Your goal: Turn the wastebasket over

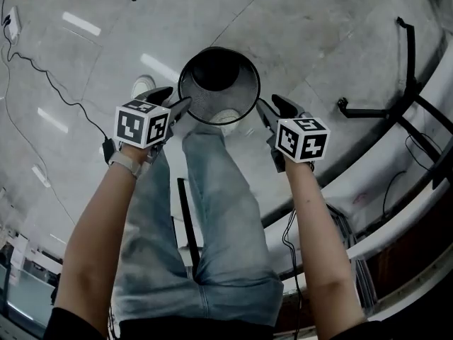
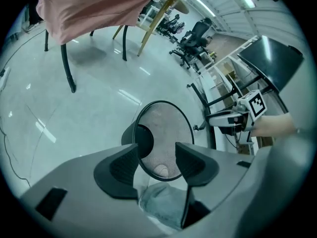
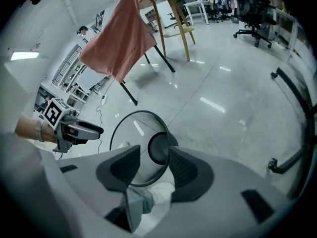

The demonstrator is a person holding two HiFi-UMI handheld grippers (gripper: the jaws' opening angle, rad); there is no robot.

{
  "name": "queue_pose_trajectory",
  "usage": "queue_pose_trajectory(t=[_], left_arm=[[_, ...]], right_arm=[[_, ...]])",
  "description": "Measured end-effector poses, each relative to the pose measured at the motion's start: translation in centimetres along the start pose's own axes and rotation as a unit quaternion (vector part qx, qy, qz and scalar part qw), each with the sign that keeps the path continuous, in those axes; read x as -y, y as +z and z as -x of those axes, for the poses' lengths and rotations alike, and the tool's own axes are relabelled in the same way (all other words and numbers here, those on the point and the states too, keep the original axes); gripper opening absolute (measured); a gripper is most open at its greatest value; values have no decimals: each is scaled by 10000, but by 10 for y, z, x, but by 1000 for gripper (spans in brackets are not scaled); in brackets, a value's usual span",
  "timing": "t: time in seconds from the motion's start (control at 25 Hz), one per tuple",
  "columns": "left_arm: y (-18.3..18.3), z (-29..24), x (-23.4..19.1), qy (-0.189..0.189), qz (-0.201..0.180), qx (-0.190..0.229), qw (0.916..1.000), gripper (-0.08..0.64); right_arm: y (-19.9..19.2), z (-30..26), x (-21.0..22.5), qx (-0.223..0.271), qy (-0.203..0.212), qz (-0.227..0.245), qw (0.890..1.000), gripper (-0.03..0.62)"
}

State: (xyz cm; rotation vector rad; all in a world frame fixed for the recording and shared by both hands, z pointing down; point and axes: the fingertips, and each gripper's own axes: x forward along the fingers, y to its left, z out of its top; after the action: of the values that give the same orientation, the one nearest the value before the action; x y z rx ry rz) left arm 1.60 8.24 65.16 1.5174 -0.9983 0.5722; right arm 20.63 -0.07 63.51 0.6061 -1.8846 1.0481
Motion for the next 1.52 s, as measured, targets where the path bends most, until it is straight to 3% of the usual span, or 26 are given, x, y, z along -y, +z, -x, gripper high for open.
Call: queue_pose_trajectory(t=[0.44, 0.6, 0.76, 0.96, 1.28, 1.52], left_arm=[[-2, -40, -44, 33, 283, 173, 9994, 233], [-1, -51, -42, -213, 348, 5, 9992, 223], [-1, -60, -48, -75, 275, -123, 9995, 84], [6, -55, -51, 177, -82, -192, 9996, 74], [81, -31, -56, 193, -551, 254, 9980, 74], [142, -26, -66, 315, -1134, 939, 9886, 69]], right_arm=[[-27, -65, 27, -232, -110, -298, 9992, 172], [-27, -76, 29, -149, -125, -398, 9990, 73], [-22, -81, 31, 8, -99, -620, 9980, 49], [-9, -76, 28, 230, -196, -648, 9974, 46], [62, -60, 24, 1036, -448, -524, 9922, 46], [111, -63, 34, 1817, -670, -346, 9805, 46]])
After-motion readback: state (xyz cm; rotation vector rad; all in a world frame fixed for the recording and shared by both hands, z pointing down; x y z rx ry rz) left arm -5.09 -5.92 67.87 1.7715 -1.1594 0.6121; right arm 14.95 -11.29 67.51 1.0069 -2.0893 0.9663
